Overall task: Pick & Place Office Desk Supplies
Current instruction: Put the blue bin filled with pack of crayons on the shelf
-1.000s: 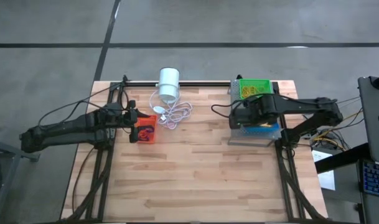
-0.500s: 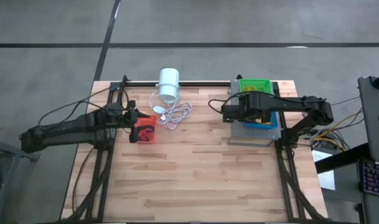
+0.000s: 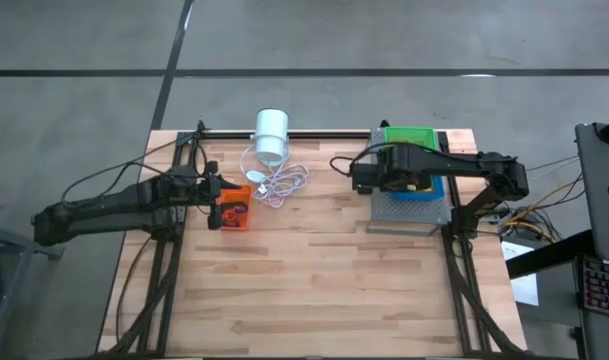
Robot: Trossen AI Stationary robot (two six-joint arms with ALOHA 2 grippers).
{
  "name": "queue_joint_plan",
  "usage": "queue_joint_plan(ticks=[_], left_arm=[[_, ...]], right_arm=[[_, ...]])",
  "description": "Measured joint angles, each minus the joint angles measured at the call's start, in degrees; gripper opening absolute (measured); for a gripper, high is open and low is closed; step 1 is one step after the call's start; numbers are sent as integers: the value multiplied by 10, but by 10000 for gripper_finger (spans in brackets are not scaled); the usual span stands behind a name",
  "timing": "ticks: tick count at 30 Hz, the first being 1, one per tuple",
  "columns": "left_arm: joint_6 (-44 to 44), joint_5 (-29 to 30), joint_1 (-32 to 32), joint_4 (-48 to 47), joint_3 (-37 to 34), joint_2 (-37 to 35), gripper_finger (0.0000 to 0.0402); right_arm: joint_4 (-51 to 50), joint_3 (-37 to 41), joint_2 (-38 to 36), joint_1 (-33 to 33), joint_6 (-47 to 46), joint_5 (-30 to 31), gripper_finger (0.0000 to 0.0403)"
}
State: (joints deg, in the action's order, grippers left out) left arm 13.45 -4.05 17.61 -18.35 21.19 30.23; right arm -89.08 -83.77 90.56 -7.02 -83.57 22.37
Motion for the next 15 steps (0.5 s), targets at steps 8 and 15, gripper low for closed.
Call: queue_joint_plan(ticks=[8,15], left_arm=[[0,0,0,0,0,0,212],[0,0,0,0,0,0,212]], right_arm=[[37,0,0,-19,42,8,8],[42,0,0,-42,65,7,8]])
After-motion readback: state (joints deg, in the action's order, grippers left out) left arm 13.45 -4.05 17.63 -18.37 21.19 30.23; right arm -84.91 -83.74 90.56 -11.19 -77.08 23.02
